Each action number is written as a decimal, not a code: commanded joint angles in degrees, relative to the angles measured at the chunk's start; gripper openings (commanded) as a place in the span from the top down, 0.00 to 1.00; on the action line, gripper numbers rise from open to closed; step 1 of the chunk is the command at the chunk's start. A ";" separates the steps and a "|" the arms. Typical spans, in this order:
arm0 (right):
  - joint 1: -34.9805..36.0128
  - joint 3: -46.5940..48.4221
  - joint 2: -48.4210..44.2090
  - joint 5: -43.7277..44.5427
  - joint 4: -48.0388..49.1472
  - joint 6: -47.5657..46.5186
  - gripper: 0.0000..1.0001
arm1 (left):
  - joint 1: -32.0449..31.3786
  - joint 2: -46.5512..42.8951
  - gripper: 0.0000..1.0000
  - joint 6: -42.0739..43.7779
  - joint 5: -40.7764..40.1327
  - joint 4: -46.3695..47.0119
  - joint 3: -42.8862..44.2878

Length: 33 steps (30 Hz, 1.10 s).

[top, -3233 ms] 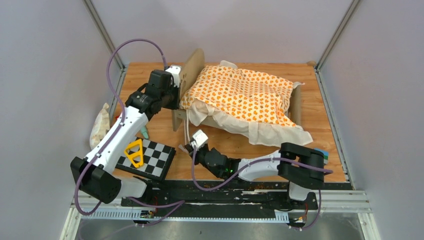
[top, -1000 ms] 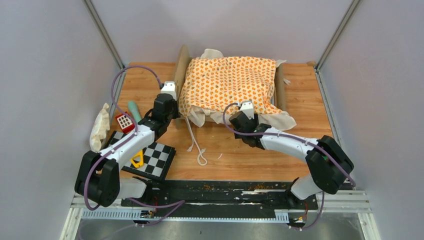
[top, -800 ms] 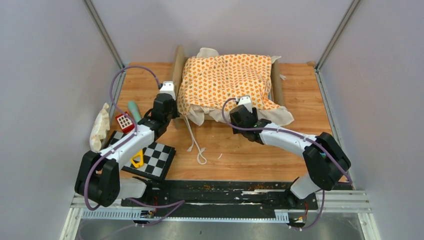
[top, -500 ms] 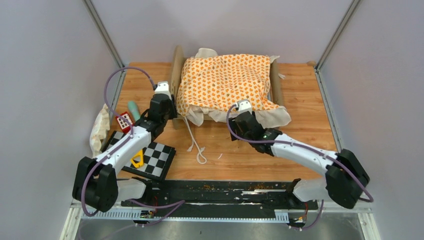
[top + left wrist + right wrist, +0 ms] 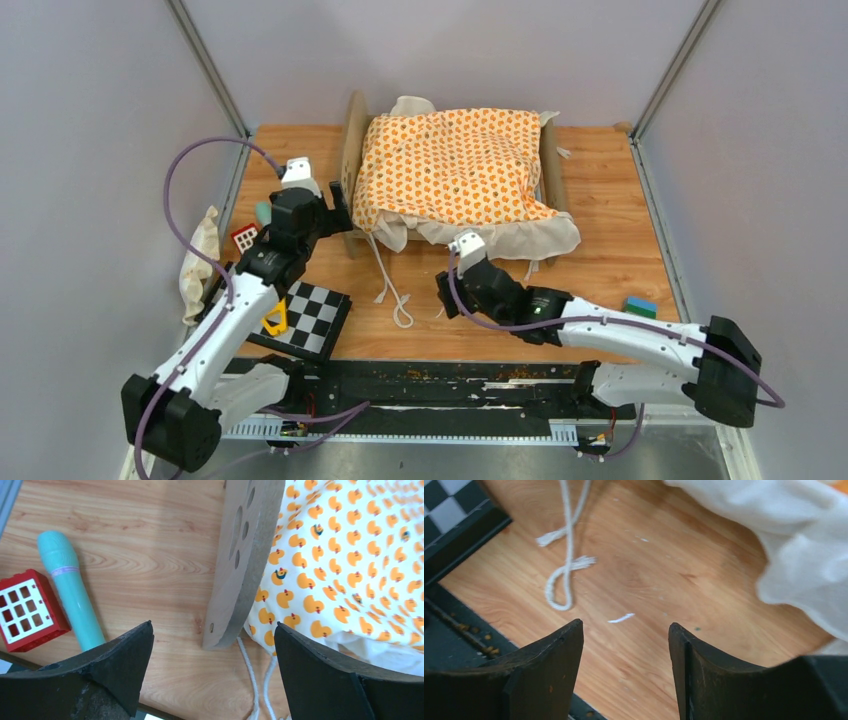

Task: Set up the pet bed
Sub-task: Cross the ropes on the bed frame.

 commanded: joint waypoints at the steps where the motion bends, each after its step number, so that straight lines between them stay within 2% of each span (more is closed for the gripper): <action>1: 7.06 8.42 6.88 2.21 1.55 3.16 0.38 | 0.26 -6.98 0.01 -1.60 -0.50 -4.30 2.80; 4: 10.19 15.15 15.26 -1.01 2.60 4.46 0.41 | 0.55 -10.62 0.00 -1.79 1.04 -8.64 3.01; 10: 13.82 30.93 35.04 -4.08 -1.16 7.64 0.49 | 0.56 -14.26 0.00 0.27 5.07 -21.50 4.93; 16: 14.17 43.23 48.13 0.22 -6.02 7.92 0.50 | 0.56 -25.24 0.03 2.75 2.69 -19.34 -1.22; 20: 12.43 46.65 51.94 1.24 -8.45 9.02 0.47 | 0.56 -27.59 0.04 3.56 2.75 -19.17 -2.74; 33: 7.18 42.89 54.16 -0.18 -6.75 17.29 0.45 | 0.56 -27.35 0.01 4.24 2.20 -19.00 -4.23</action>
